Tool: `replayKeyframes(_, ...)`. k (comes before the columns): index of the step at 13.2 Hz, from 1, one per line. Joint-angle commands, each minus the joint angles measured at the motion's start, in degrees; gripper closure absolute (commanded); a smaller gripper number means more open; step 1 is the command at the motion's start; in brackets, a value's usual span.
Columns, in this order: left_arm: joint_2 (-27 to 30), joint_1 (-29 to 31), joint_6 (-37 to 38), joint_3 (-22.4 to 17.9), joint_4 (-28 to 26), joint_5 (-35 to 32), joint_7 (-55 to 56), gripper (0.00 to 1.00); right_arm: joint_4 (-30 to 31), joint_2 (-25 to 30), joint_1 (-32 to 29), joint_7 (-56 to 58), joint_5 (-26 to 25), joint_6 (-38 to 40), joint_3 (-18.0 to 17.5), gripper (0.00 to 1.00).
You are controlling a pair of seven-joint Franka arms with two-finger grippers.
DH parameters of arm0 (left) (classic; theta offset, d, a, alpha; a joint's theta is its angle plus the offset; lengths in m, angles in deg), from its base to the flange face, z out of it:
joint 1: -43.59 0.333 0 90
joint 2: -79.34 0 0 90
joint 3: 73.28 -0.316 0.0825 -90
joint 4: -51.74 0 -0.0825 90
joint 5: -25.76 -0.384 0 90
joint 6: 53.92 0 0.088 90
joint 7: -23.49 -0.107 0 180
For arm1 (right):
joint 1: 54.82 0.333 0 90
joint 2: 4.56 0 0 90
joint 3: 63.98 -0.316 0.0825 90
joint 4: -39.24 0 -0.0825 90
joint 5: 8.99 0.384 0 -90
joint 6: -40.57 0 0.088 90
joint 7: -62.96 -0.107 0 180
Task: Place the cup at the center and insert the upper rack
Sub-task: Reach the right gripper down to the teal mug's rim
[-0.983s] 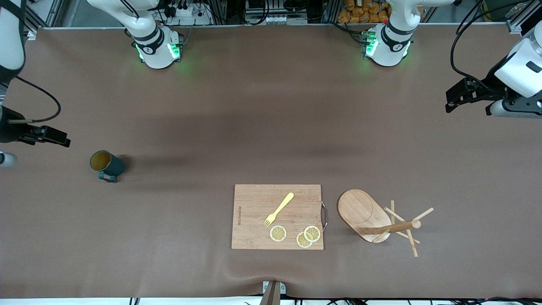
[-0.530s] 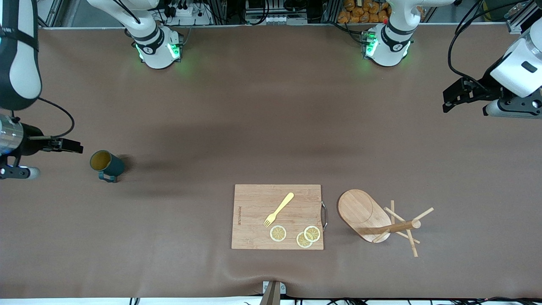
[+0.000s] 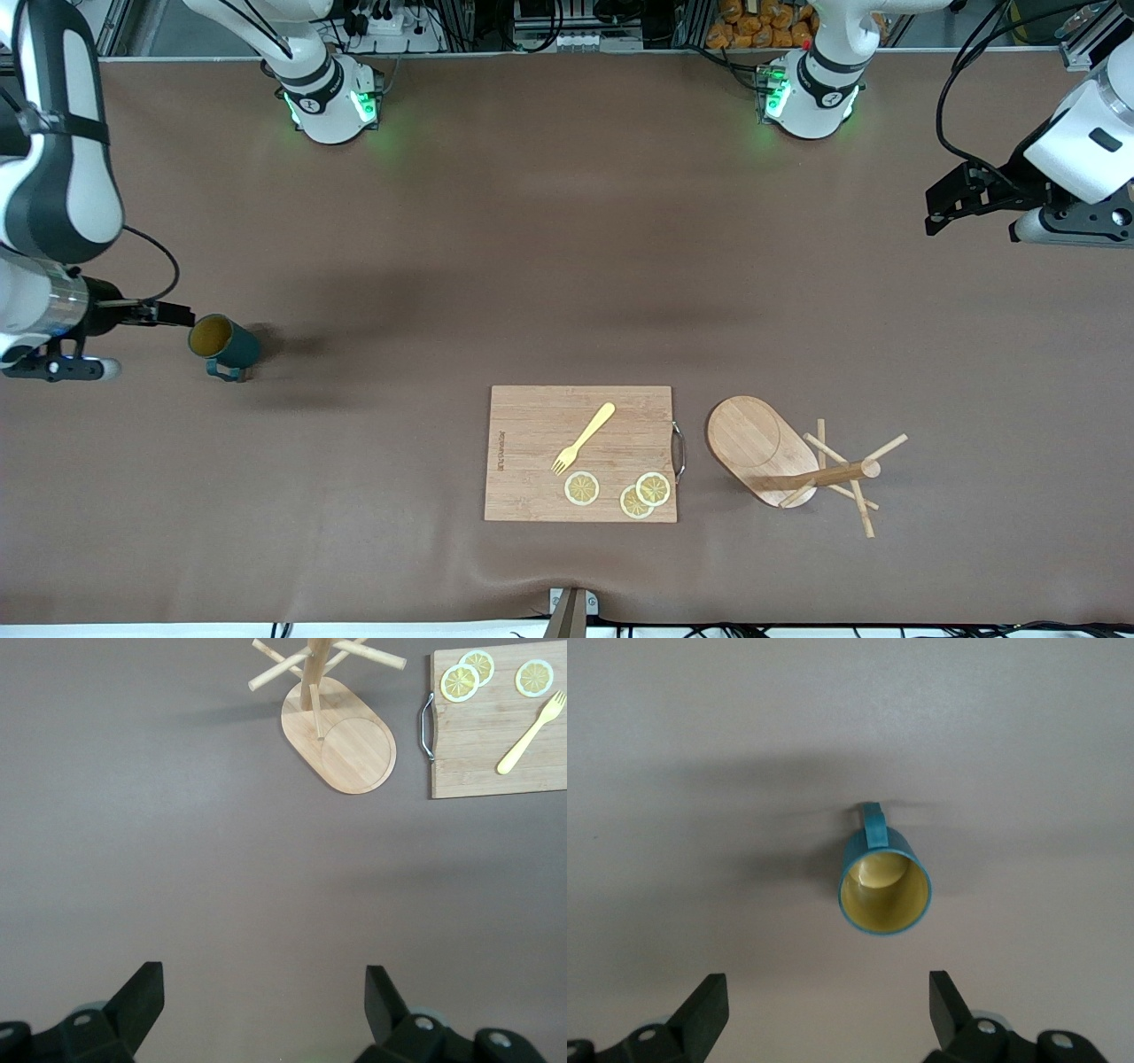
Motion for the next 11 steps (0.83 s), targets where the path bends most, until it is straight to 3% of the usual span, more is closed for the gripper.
replayKeyframes(1, -0.4, -0.1, 0.2, 0.3, 1.1, -0.6, 0.6, 0.0, 4.6, 2.4, -0.5, 0.5, 0.2, -3.0, -0.3, 0.0)
replayKeyframes(6, -0.4, -0.1, 0.2, 0.3, 1.1, -0.7, 0.6, 0.0, 11.5, 1.7, -0.3, 0.4, 0.3, -14.3, -0.4, 0.0)
replayKeyframes(11, -0.4, -0.1, 0.2, 0.3, 1.1, -0.7, 0.6, 0.0, 12.0, 0.8, -0.5, 0.4, 0.3, -14.3, -0.4, 0.0)
